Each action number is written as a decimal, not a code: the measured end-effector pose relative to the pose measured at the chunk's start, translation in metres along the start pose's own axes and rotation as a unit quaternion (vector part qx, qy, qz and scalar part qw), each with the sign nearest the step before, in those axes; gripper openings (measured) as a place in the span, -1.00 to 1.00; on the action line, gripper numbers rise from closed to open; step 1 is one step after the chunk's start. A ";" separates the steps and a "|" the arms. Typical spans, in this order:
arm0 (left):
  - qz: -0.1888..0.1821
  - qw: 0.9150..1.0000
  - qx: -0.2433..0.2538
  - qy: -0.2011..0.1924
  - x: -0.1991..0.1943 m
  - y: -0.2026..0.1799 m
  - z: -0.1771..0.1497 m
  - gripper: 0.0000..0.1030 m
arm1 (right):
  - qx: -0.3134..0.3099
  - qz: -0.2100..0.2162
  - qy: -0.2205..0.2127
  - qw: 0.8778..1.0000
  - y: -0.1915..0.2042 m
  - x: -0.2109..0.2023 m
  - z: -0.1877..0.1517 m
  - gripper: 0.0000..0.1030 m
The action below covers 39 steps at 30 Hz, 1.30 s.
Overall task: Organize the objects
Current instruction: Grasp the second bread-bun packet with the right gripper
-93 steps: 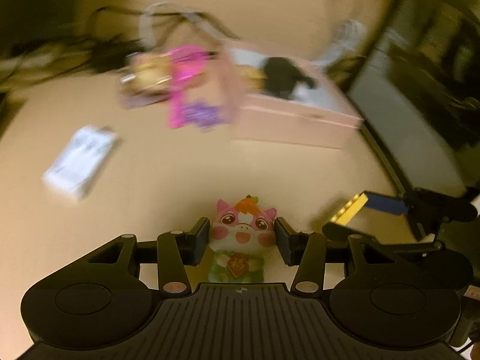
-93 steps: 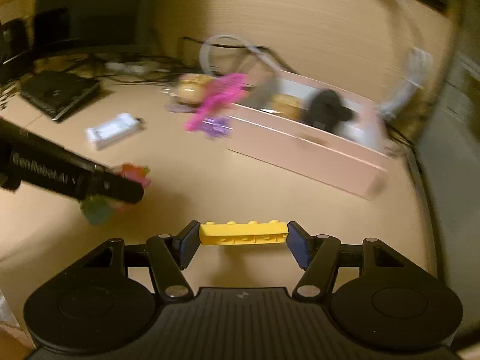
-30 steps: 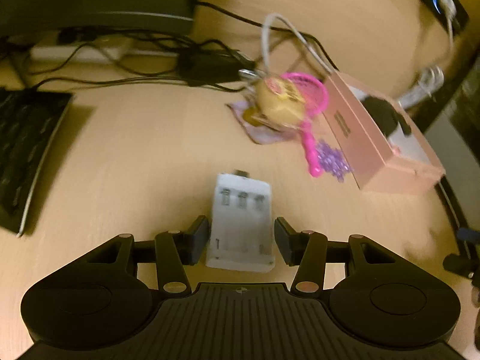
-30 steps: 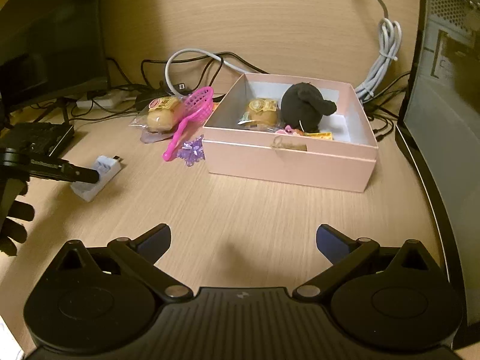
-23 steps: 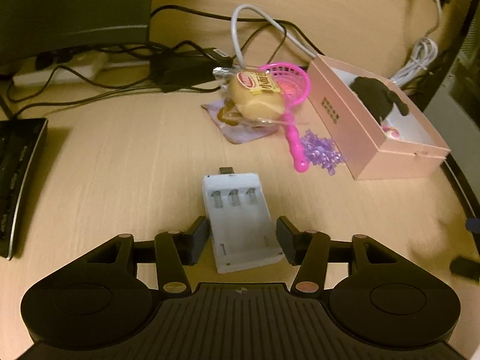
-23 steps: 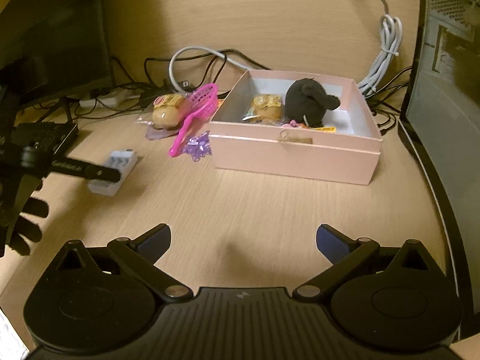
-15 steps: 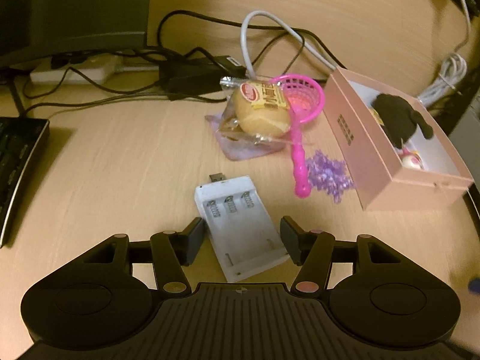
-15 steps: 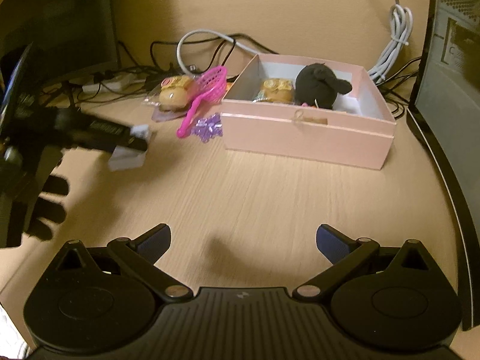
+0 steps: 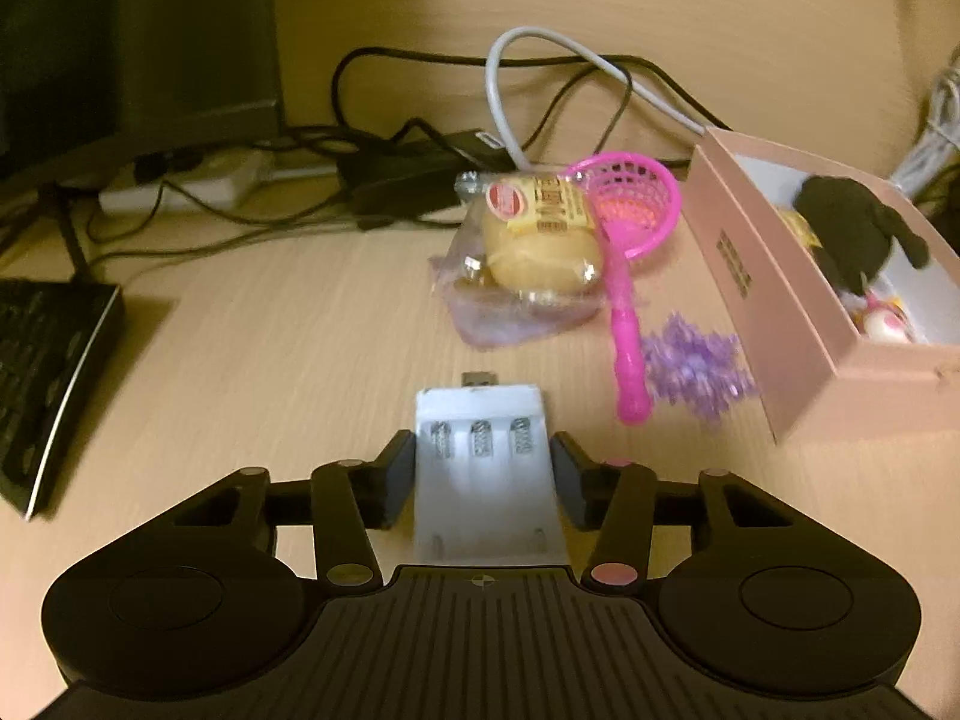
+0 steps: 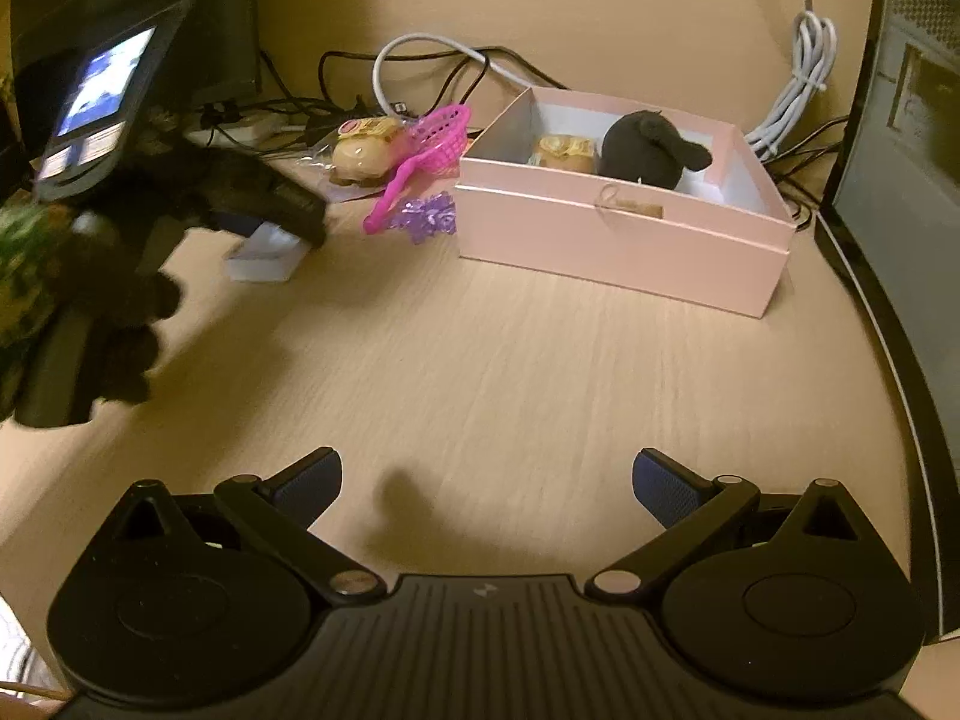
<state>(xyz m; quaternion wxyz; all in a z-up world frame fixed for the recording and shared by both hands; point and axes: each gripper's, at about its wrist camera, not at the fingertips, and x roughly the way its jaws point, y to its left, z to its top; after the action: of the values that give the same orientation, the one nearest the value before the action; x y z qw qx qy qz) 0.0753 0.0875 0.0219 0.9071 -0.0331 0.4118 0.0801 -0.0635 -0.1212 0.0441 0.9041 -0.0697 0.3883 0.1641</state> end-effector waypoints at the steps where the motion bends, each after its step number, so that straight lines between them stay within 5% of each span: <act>1: -0.004 1.000 0.001 0.003 -0.005 0.003 -0.004 0.02 | -0.003 -0.005 -0.006 1.000 0.000 0.001 0.003 1.00; 7: -0.045 0.999 0.009 0.015 -0.046 0.018 -0.045 0.02 | -0.038 0.011 -0.050 0.998 0.007 0.006 0.046 1.00; 13: -0.053 0.998 0.008 0.019 -0.075 0.036 -0.075 0.02 | -0.055 0.057 -0.070 0.994 0.037 0.047 0.127 1.00; 17: -0.062 0.998 0.014 0.021 -0.080 0.043 -0.080 0.02 | -0.032 0.069 -0.043 0.996 0.065 0.104 0.187 1.00; 21: -0.070 0.997 0.007 0.023 -0.081 0.050 -0.080 0.02 | -0.019 0.031 0.002 0.999 0.085 0.161 0.216 1.00; 23: -0.077 0.997 0.007 0.021 -0.081 0.053 -0.081 0.02 | -0.024 0.021 0.025 0.999 0.092 0.179 0.217 0.92; 24: -0.080 0.997 0.009 0.019 -0.081 0.054 -0.082 0.02 | -0.031 0.027 0.031 0.999 0.094 0.181 0.215 0.79; 25: -0.084 0.996 0.011 0.018 -0.081 0.055 -0.083 0.02 | -0.038 0.033 0.038 0.998 0.097 0.180 0.214 0.37; 29: -0.085 0.996 0.008 0.019 -0.082 0.056 -0.082 0.03 | -0.046 0.065 0.017 0.997 0.084 0.138 0.196 0.01; 34: -0.071 0.997 0.014 0.014 -0.080 0.049 -0.082 0.03 | -0.059 0.086 -0.011 0.995 0.057 0.071 0.158 0.01; 39: -0.062 0.998 0.016 0.014 -0.078 0.044 -0.079 0.03 | -0.070 0.078 0.011 0.994 0.028 0.038 0.113 0.01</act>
<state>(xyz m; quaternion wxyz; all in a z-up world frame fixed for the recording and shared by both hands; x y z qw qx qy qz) -0.0417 0.1121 0.0290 0.9050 -0.0456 0.4227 0.0168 0.0277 -0.0570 0.0943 0.8770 -0.1041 0.3905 0.2597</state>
